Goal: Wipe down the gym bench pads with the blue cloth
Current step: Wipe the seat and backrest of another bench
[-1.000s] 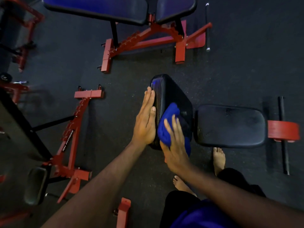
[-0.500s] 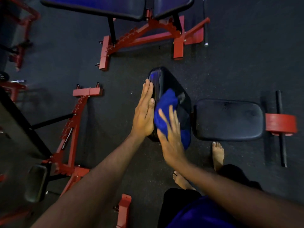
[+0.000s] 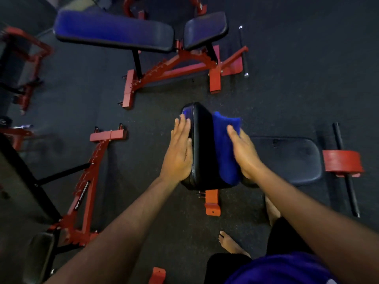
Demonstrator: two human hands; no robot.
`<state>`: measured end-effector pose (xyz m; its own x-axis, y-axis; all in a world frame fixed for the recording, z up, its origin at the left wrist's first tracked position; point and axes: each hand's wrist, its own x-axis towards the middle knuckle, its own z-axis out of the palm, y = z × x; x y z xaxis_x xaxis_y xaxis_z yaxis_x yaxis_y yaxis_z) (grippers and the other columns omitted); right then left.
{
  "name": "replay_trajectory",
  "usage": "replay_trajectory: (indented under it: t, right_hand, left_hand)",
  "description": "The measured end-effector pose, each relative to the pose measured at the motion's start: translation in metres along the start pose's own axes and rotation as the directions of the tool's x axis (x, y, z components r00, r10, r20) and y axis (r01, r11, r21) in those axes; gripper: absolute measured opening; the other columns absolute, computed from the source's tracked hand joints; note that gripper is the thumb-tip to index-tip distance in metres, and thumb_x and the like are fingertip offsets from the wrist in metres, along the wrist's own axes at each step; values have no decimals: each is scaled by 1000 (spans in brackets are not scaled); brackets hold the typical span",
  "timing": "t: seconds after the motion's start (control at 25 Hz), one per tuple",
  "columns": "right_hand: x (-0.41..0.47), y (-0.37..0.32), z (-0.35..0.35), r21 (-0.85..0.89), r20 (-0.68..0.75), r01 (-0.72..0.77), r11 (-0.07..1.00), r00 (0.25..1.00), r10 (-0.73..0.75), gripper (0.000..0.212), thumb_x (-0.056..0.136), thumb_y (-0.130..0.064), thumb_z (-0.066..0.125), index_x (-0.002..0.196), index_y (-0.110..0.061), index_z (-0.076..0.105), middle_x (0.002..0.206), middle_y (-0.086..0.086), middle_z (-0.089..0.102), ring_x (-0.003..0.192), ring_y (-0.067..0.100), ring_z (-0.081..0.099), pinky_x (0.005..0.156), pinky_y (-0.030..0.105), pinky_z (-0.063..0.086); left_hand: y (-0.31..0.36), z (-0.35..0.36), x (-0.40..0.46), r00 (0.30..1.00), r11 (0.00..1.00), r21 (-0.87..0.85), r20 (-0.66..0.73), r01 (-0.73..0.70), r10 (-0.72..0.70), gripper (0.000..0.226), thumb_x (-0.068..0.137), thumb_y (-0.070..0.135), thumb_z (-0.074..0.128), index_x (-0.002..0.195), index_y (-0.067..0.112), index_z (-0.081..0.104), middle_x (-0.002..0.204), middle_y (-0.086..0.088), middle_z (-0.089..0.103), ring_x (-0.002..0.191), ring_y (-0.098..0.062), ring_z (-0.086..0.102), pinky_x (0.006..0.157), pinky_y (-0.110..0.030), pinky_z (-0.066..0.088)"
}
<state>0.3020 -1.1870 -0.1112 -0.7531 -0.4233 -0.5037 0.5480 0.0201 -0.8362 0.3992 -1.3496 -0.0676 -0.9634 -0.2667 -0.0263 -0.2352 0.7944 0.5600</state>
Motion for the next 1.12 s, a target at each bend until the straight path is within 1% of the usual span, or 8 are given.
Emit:
replay_trajectory:
  t: [0.08, 0.24, 0.36, 0.44, 0.6, 0.84, 0.96, 1.12]
  right_hand:
    - [-12, 8, -35, 91, -108, -61, 994, 992, 70, 26, 102, -41, 50, 99, -25, 69, 95, -4, 76, 102, 23, 69, 95, 45, 54]
    - [11, 16, -48, 121, -264, -36, 992, 962, 67, 26, 98, -43, 52, 97, -22, 67, 99, -2, 72, 99, 18, 67, 99, 50, 51]
    - [32, 22, -5, 39, -119, -27, 999, 992, 31, 53, 81, -52, 57, 123, -20, 62, 125, 0, 66, 117, 17, 60, 109, 48, 43]
    - [38, 28, 24, -43, 34, 57, 997, 998, -56, 52, 95, -45, 48, 142, -25, 49, 147, -4, 50, 135, 12, 43, 119, 40, 27]
    - [56, 47, 35, -317, 35, 172, 933, 985, -169, 54, 107, -39, 33, 157, -26, 17, 165, -7, 16, 151, 8, 10, 123, 35, 4]
    - [81, 89, 20, -119, -77, -30, 992, 997, 21, 56, 105, -33, 43, 155, -14, 26, 162, 2, 26, 149, 15, 23, 118, 21, 14]
    - [35, 115, 17, -76, -99, -172, 982, 981, 164, 57, 104, -36, 43, 156, -18, 25, 162, -2, 25, 149, 14, 23, 122, 30, 15]
    - [53, 88, 30, -156, -106, 23, 988, 994, -39, 57, 102, -41, 48, 153, -19, 33, 161, 0, 30, 148, 14, 24, 123, 34, 16]
  left_hand:
    - [-1, -13, 22, 994, 991, 92, 68, -94, 88, 57, 108, 20, 34, 162, 14, 15, 171, 0, 3, 158, -10, -3, 128, -27, -3]
    - [-6, -13, 57, 988, 985, 130, 120, -113, 98, 61, 109, 38, 29, 162, 9, 19, 171, -5, 8, 158, -13, 1, 128, -31, -3]
    - [-16, -5, 59, 986, 984, 114, 111, -136, 123, 59, 110, 37, 28, 161, 10, 20, 171, -3, 10, 159, -14, 2, 129, -39, -1]
    - [-21, -5, 61, 986, 984, 111, 105, -138, 127, 57, 110, 34, 29, 161, 11, 17, 171, -2, 9, 159, -13, 2, 129, -38, -1]
    - [-24, -3, 64, 986, 984, 100, 93, -150, 140, 56, 111, 30, 31, 161, 10, 19, 171, -3, 9, 159, -14, 3, 130, -42, 2]
    - [-23, -3, 64, 986, 987, 74, 92, -145, 138, 55, 110, 24, 35, 161, 6, 24, 171, -7, 14, 159, -17, 5, 128, -53, 8]
    - [-23, -4, 64, 987, 987, 72, 89, -143, 137, 55, 110, 24, 36, 161, 7, 24, 171, -7, 14, 159, -16, 5, 128, -52, 8]
    - [-23, -4, 65, 985, 985, 73, 84, -155, 148, 55, 110, 22, 37, 160, 3, 25, 170, -10, 16, 159, -19, 7, 127, -54, 9]
